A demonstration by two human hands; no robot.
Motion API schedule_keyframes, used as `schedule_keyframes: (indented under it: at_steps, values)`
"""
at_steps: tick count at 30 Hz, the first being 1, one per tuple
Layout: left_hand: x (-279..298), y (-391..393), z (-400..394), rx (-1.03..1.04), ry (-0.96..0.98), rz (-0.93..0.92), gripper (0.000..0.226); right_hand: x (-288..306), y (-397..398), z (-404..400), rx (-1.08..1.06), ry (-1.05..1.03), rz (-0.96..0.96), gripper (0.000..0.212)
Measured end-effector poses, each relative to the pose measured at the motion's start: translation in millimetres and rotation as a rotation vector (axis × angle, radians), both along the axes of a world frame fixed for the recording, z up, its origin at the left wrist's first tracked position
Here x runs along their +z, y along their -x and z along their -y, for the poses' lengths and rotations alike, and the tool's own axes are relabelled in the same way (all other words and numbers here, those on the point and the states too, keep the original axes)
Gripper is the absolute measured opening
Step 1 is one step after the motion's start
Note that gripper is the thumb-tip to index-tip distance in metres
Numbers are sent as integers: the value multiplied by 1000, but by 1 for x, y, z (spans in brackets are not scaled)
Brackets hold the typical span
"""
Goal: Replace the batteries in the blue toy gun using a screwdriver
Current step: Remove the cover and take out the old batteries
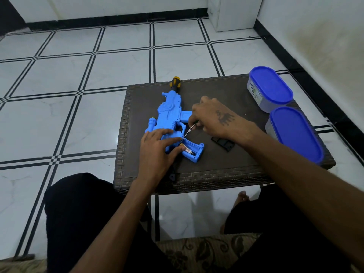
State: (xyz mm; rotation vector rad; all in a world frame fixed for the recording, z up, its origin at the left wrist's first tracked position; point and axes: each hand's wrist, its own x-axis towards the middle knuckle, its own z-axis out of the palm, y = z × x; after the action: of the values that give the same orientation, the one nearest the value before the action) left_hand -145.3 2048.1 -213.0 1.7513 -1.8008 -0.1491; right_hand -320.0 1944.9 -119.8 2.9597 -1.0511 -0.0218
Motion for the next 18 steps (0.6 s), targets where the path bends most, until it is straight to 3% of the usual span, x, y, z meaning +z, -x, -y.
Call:
schedule_keyframes:
  at_steps: [6,18]
  values:
    - [2,6,1,-25,-8,-37,28,0,20,0,-78,-88,60,22]
    - [24,1,13,-109,-91,-150,12,-21,48,4,-470,-135,217,21]
